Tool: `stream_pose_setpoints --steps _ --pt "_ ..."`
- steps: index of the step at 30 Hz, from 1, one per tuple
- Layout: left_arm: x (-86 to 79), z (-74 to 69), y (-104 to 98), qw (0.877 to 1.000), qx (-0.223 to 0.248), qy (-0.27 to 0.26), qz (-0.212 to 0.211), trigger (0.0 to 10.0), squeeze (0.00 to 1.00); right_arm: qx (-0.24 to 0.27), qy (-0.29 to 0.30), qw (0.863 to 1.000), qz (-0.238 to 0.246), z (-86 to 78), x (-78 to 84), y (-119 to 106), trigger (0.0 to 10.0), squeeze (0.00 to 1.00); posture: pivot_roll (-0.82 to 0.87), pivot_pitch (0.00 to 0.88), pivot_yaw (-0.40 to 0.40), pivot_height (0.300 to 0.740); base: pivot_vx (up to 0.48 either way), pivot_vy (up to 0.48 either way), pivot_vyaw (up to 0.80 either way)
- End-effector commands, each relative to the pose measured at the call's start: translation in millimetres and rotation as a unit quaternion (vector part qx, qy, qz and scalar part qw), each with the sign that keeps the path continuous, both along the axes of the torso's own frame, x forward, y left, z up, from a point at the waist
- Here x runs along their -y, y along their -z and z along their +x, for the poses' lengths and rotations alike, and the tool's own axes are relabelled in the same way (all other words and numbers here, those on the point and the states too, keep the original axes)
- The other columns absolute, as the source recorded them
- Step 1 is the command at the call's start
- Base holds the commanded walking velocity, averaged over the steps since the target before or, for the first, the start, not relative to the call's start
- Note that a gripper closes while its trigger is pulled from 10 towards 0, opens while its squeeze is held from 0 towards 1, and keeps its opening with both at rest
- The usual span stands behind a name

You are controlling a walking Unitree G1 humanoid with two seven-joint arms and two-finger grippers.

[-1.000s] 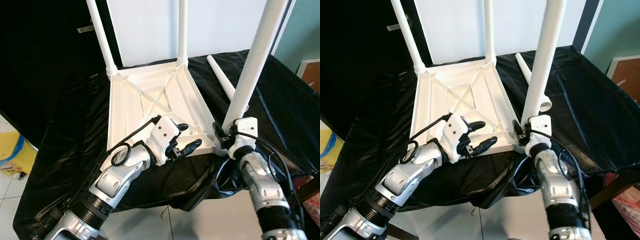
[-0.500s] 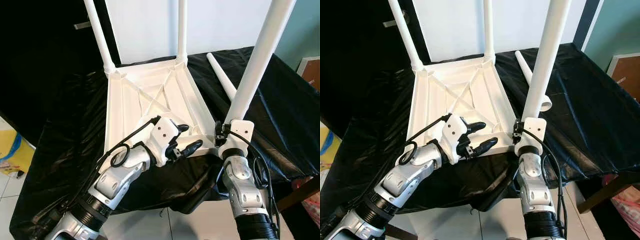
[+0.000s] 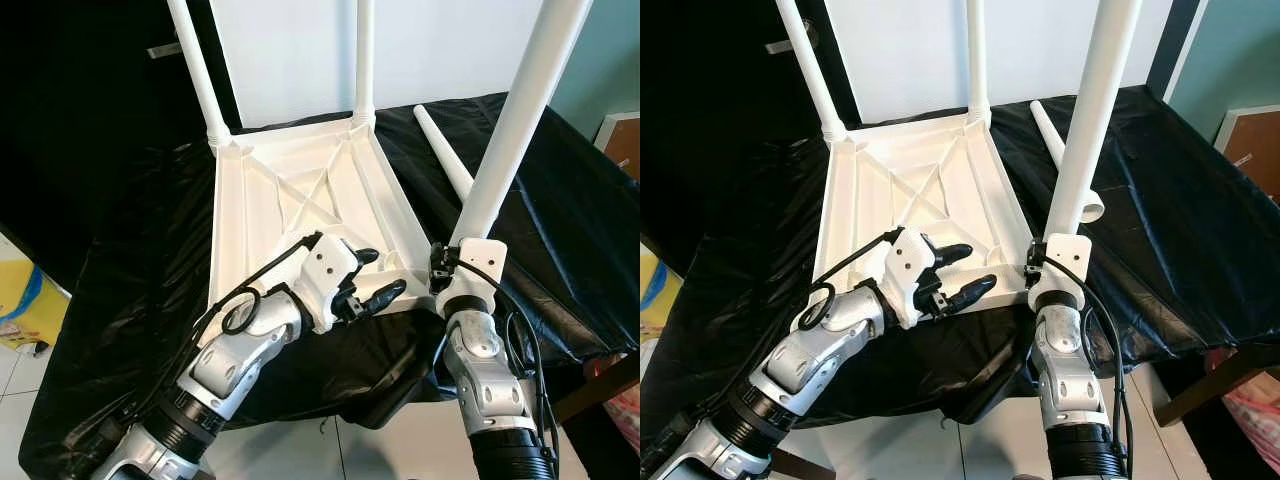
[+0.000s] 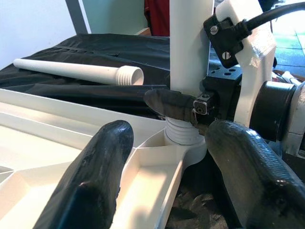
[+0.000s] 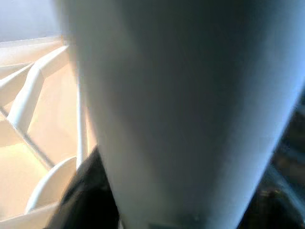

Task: Building children table

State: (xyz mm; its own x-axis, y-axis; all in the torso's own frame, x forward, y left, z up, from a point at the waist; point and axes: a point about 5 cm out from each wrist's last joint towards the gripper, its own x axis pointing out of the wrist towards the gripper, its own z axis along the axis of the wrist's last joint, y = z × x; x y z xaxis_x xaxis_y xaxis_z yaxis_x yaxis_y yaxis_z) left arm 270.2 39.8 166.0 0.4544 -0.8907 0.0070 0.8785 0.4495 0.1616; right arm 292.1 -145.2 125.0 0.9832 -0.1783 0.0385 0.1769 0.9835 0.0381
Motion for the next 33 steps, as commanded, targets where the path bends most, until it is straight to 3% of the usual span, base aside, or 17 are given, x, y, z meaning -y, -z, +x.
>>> stream_pose_setpoints --steps 1,9,15,16,17,18,25,28,32,33 --pt "3.3 -6.3 -0.3 0.997 0.0 0.077 0.017 10.0 0.0 -0.026 -0.006 1.0 0.013 -3.8 -3.7 12.0 10.0 1.0 -0.12 0.028 0.072 0.74 0.0 0.0 0.0" --pt "4.1 -6.5 -0.6 0.997 0.001 0.079 0.017 10.0 0.0 -0.015 -0.021 1.0 0.007 -4.8 1.4 7.8 10.0 1.0 -0.12 0.028 0.071 0.74 0.0 0.0 0.0" --pt "5.4 -6.4 -0.9 0.997 0.001 0.08 0.015 10.0 0.0 -0.003 -0.08 0.997 -0.011 -6.4 10.0 4.8 10.0 1.0 -0.14 0.034 0.072 0.74 0.0 0.0 0.0" --pt "5.4 -6.6 -0.8 0.997 0.001 0.081 0.015 10.0 0.0 0.0 -0.101 0.995 -0.014 -6.4 11.1 3.9 10.0 0.68 -0.14 0.034 0.072 0.74 0.0 0.0 0.0" --pt "5.5 -6.7 -0.7 0.997 0.001 0.081 0.015 10.0 0.0 0.003 -0.115 0.993 -0.016 -6.5 11.9 3.3 10.0 0.68 -0.14 0.034 0.072 0.74 0.0 0.0 0.0" --pt "5.7 -6.5 -0.9 0.997 0.001 0.082 0.015 10.0 0.0 0.008 -0.14 0.99 -0.022 -5.7 14.2 2.0 10.0 0.0 -0.14 0.038 0.076 0.74 0.0 0.0 0.0" --pt "6.3 -5.0 -1.9 0.996 0.002 0.083 0.015 10.0 0.0 0.01 -0.211 0.976 -0.048 -2.5 21.0 -0.8 10.0 0.0 -0.15 0.041 0.082 0.74 0.0 0.0 0.0" --pt "7.0 -4.3 -3.4 0.996 0.003 0.083 0.013 10.0 0.0 0.006 -0.274 0.958 -0.084 0.4 29.6 -3.7 10.0 0.0 -0.15 0.043 0.083 0.74 0.0 0.0 0.0" --pt "7.1 -3.9 -3.8 0.996 0.004 0.083 0.012 10.0 0.0 0.004 -0.289 0.953 -0.09 2.1 34.1 -5.5 10.0 0.0 -0.14 0.043 0.083 0.74 0.0 0.0 0.0" --pt "6.7 -3.8 -4.1 0.997 0.004 0.082 0.012 10.0 0.0 0.002 -0.308 0.947 -0.096 3.0 36.2 -7.0 10.0 0.0 -0.14 0.044 0.083 0.74 0.0 0.0 0.0"
